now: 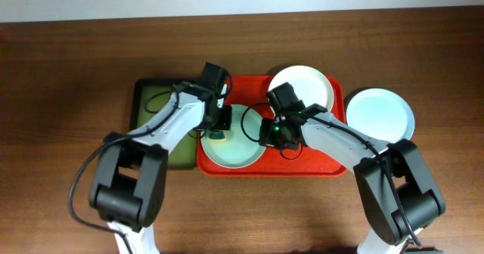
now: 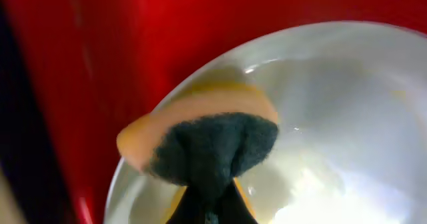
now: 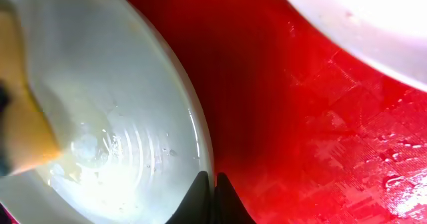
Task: Clean dirty plates on tray and stack at the side
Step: 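Scrub the pale green plate with the sponge while right holds it, then return the sponge with the left gripper to the water tray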
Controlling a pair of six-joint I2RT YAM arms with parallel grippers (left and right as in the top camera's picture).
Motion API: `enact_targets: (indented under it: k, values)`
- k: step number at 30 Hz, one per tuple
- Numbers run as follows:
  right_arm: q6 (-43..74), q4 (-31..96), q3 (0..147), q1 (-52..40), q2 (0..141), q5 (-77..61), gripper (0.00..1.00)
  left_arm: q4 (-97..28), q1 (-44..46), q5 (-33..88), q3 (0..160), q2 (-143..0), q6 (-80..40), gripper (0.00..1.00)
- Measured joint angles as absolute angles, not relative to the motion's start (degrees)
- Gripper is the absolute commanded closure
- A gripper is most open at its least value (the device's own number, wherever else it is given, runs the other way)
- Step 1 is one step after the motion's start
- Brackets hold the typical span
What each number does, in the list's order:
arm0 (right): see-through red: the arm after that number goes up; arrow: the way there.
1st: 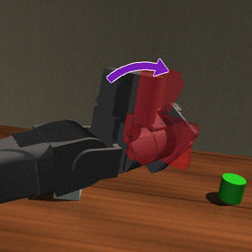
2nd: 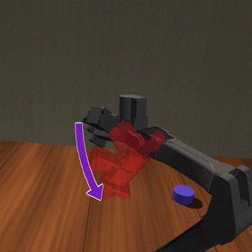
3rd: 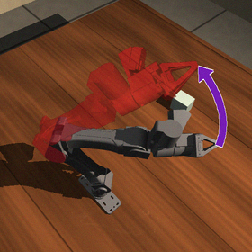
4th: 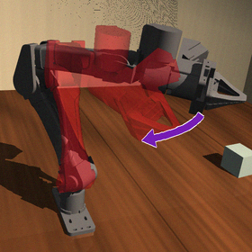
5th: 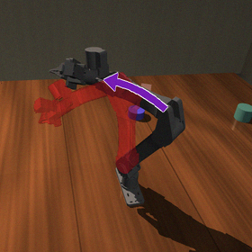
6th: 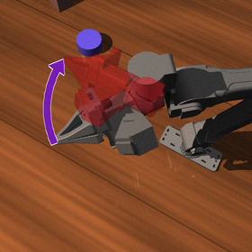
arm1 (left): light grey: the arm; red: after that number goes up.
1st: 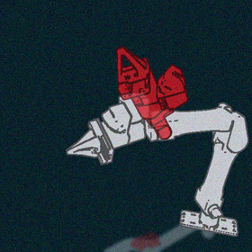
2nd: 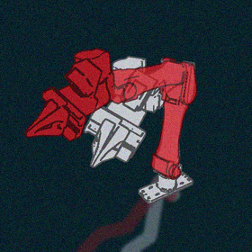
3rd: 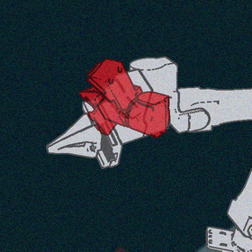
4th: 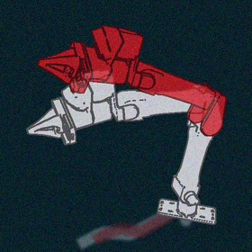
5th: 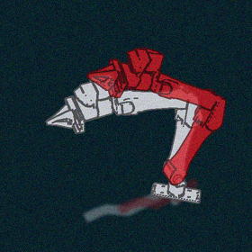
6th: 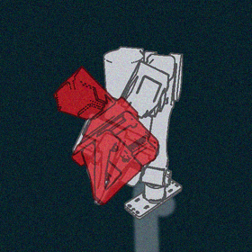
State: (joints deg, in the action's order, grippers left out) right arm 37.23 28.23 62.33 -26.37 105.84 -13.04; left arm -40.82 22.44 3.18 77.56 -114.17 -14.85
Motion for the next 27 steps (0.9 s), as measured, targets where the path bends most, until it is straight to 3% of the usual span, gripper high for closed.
enact_targets:
  k: [4,8,11,14,20,24,27]
  values:
    - [37.2,28.3,62.3,-26.4,106.0,-13.0,0.96,-39.7,22.2,6.9,77.5,-115.5,-15.1,1.00]
    - [37.2,28.4,62.3,-26.4,106.0,-13.0,0.96,-35.7,23.0,27.1,77.3,-117.3,-15.5,1.00]
    - [37.0,28.4,62.3,-26.3,106.0,-13.0,0.96,-36.9,22.7,34.8,77.5,-117.6,-15.5,1.00]
    - [37.0,28.2,62.3,-26.4,106.0,-13.0,0.96,-49.5,21.2,20.1,82.2,-114.8,-14.1,1.00]
    - [36.0,28.7,62.3,-26.4,106.0,-13.0,0.96,-55.6,18.8,-2.6,84.7,-101.3,-12.5,0.98]
    - [35.7,28.7,62.3,-26.4,106.0,-13.0,0.96,-57.3,10.9,-7.9,80.9,-101.3,-12.5,0.99]
    - [35.5,28.9,62.3,-26.4,106.0,-13.0,0.96,-49.2,8.8,-8.4,71.4,-101.2,-12.5,0.98]
